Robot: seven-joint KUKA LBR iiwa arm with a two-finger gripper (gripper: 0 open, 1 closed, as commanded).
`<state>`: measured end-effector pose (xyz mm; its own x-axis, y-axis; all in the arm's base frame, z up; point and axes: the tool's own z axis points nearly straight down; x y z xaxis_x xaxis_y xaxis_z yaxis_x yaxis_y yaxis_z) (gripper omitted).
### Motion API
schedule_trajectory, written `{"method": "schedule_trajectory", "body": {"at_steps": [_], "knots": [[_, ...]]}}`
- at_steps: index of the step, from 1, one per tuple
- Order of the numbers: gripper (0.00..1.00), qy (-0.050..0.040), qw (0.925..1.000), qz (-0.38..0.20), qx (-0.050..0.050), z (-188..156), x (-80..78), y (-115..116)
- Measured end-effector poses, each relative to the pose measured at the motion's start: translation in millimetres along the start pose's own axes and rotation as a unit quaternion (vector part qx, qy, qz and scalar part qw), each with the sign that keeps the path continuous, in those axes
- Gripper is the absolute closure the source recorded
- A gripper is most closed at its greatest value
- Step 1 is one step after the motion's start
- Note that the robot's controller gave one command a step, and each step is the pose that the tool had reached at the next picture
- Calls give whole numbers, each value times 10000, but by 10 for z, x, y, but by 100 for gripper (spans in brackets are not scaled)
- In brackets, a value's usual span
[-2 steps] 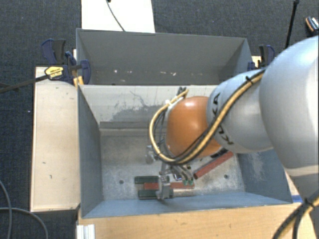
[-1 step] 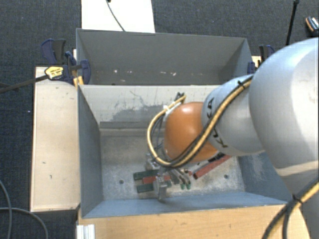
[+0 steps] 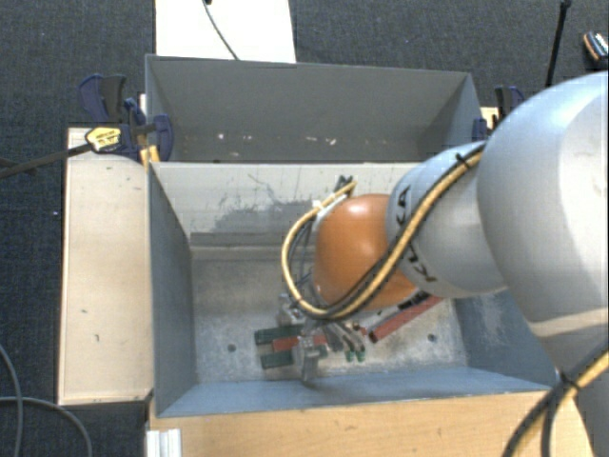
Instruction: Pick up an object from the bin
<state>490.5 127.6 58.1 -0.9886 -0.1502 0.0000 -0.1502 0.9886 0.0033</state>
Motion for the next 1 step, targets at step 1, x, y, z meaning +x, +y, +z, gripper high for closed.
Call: {"method": "schedule_trajectory", "body": {"at_steps": [1], "knots": [[100, -6, 10000, 7, -1, -61, -1, 2]]}}
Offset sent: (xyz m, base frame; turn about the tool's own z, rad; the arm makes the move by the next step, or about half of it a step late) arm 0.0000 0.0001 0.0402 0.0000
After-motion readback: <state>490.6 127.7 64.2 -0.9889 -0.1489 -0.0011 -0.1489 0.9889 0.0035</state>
